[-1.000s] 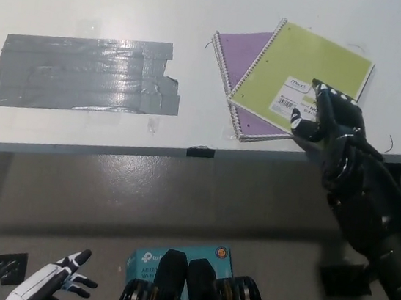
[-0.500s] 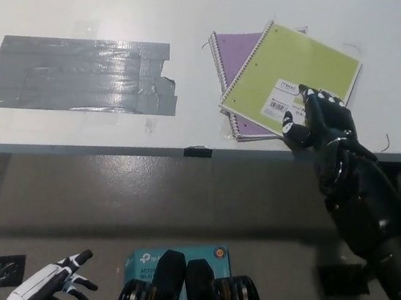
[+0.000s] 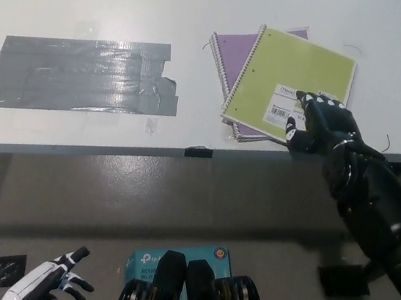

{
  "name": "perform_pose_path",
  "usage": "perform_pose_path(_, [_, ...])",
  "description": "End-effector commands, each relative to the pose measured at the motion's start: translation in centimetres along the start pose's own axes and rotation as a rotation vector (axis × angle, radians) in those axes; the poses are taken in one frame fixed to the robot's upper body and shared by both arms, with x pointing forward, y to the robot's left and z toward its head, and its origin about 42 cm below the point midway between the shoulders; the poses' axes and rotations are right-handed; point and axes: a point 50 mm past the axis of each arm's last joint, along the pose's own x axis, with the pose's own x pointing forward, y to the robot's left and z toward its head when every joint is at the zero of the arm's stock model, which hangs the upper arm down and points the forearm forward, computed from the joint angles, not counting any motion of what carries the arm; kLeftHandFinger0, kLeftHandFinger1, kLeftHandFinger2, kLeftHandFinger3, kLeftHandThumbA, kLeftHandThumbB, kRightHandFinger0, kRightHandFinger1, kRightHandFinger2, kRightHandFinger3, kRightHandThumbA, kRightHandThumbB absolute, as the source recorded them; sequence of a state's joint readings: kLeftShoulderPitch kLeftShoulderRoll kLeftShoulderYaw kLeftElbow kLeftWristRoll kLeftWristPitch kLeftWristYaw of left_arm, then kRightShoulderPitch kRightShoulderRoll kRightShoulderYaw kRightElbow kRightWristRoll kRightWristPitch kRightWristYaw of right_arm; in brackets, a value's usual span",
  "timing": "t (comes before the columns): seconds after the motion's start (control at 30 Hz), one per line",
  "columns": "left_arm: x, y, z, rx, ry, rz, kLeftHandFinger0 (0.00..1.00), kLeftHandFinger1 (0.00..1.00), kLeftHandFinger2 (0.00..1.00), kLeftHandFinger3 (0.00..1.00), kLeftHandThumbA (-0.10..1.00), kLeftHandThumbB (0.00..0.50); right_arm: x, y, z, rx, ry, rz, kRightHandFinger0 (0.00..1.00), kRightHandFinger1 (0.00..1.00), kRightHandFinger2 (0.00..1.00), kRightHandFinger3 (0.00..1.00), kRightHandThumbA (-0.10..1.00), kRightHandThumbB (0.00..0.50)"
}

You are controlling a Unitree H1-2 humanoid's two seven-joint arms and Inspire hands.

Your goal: The robot uses its right hand to align two notebooks stacked together until they are fully overlapped

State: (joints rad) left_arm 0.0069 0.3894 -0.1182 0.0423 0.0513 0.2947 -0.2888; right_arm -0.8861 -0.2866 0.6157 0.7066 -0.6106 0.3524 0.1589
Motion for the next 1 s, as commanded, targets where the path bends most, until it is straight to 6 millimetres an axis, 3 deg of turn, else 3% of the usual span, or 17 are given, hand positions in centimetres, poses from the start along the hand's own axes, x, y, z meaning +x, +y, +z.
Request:
perform_pose_path(0.0, [-0.2,0.7,0.8,0.026,-0.046,-0.006,0.47,0.55,0.59,0.97,1.0,0.49,-0.4,2.9,-0.1,-0.118,-0.084,0.177,1.0,1.0,1.0,1.0,1.0,0.44])
perform_pose_path(0.13, [-0.3,0.6,0.7,0.022,-0.041,-0.008,0.47,0.54,0.61,0.97,1.0,0.5,-0.4,2.6,0.0,-0.155,-0.098,0.184,1.0,1.0,1.0,1.0,1.0,0.423])
perform_pose_path(0.17, [-0.4,0.7,0.7,0.033,-0.042,-0.007,0.46,0.55,0.63,0.97,1.0,0.498,-0.4,2.2,-0.3,-0.231,-0.129,0.177,1.0,1.0,1.0,1.0,1.0,0.412])
perform_pose_path(0.4, [-0.4,0.3,0.5,0.011,-0.035,-0.006,0.45,0.55,0.62,0.97,1.0,0.5,-0.6,1.4,-1.7,-0.421,-0.167,0.15,1.0,1.0,1.0,1.0,1.0,0.418])
perform_pose_path(0.53, [-0.5,0.3,0.5,0.012,-0.035,-0.007,0.44,0.53,0.61,0.97,1.0,0.496,-0.4,0.6,-2.7,-0.528,-0.157,0.153,1.0,1.0,1.0,1.0,1.0,0.425])
perform_pose_path(0.6, [-0.4,0.3,0.5,0.019,-0.032,-0.006,0.49,0.56,0.62,0.98,1.0,0.5,-0.2,0.1,-3.6,-0.598,-0.156,0.15,1.0,1.0,1.0,1.0,1.0,0.464])
perform_pose_path(0.8, [-0.6,0.2,0.4,0.01,-0.035,-0.011,0.48,0.55,0.63,0.97,1.0,0.498,-0.3,-0.4,-4.2,-0.632,-0.164,0.142,1.0,1.0,1.0,1.0,1.0,0.432])
perform_pose_path(0.87, [-0.6,0.2,0.5,0.021,-0.039,-0.014,0.43,0.53,0.62,0.96,1.0,0.487,-0.3,-0.6,-4.2,-0.673,-0.185,0.13,1.0,1.0,1.0,1.0,1.0,0.432])
perform_pose_path(0.97, [-0.6,0.1,0.4,0.015,-0.031,-0.015,0.45,0.54,0.61,0.95,1.0,0.497,-0.2,-0.6,-4.2,-0.712,-0.198,0.127,1.0,1.0,1.0,1.0,1.0,0.438])
